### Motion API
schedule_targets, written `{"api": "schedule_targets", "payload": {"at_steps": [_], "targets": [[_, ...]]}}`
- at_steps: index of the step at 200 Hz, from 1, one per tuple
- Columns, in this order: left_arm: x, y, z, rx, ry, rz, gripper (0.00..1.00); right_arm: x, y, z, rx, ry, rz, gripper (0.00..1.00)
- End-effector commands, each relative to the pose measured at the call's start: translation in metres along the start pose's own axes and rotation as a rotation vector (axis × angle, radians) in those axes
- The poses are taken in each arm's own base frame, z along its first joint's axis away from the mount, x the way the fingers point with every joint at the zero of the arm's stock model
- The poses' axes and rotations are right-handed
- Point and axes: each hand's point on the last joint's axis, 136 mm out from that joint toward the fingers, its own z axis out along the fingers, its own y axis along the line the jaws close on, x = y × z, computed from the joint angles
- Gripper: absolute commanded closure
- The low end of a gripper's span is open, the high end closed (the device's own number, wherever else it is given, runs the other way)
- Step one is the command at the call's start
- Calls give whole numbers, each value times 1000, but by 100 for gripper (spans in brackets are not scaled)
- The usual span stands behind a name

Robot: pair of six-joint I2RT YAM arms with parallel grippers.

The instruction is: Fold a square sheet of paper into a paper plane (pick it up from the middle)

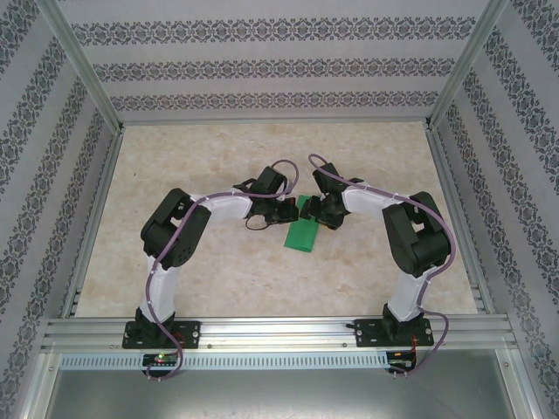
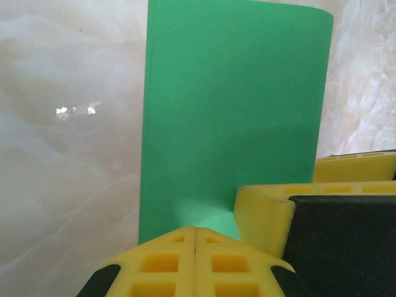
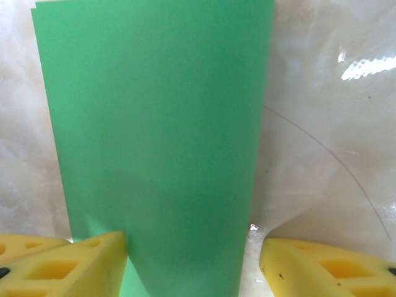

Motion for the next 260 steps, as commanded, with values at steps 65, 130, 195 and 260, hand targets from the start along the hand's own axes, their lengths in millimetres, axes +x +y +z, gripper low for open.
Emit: {"api": "schedule_targets", "payload": {"at_steps": [65,130,195,260], "targets": [[13,11,20,-51,72,-29,100,28,-38,42,132,88,13,36],[22,32,22,-124,85,-34,100,12,-15,17,41,36,-3,33],[21,34,21,-141,84,-21,100,-17,-9,-56,-104,-137,37,31],[20,32,21,-137,83,-20,100,-14,39,-78,-502,-139,48,86]]}}
